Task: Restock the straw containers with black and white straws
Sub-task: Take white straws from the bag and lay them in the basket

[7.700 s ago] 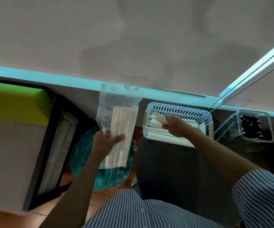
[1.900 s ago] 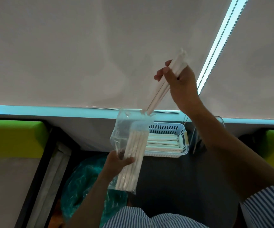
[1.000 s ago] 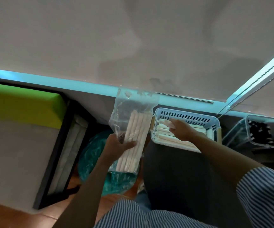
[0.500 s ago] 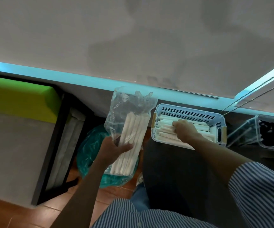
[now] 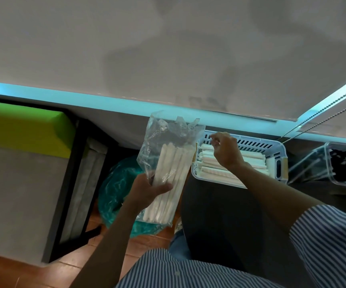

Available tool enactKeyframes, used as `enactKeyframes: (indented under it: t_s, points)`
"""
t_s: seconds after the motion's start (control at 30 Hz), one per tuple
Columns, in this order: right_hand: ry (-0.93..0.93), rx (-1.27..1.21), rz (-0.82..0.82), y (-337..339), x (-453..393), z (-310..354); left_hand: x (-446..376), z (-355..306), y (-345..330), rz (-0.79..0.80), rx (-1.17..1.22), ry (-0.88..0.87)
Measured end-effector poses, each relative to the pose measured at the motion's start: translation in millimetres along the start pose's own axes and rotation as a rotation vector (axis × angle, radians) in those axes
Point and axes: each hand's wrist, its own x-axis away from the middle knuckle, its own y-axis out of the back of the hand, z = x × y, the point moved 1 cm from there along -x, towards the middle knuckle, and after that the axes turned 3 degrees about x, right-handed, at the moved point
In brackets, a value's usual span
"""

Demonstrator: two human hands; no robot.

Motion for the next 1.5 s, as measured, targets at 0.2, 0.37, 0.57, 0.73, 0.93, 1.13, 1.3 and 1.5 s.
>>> enactKeyframes:
  t_s: [0.2,0.37,0.57,0.73,0.93,1.13,1.3,1.5]
  points:
    - [-0.287,-0.849,0.417,36.2,15.5,46.2,-2.4,-20.6,-19.1,0.025,0.038,0.046]
    - [-0.178,-0.876,0.616,63.9,45.8,56.5,-1.8,-51.2,-40.2,0.064,0.122,-0.021]
    - [-0.141,-0.716,0.245,85.5,68.0,62.5,9.0,-72.6,-68.1,0.136,0.163,-0.098]
    - [-0.094,-0.634,0.152,108.1,94.2,65.7,24.5,-81.1,-87.8,0.039,0.128,-0.125]
    - [-0.044,-0.525,0.164,149.2,97.4,56.8,45.2,-88.9,-97.7,0.032,0.072,-0.209]
    - [0.302,-0.605,-0.400,225.2,109.6,89.1,61.3,-93.4,-104.2,0.040,0.038,-0.229]
    - [0.623,-0.168,-0.420,258.6,106.2,131.9,65.3,-97.1,-109.1,0.055,-0.011,-0.285]
    - [0.432,0.363,0.281,249.6,107.1,133.1,62.5,-99.5,-117.8,0.023,-0.034,-0.348]
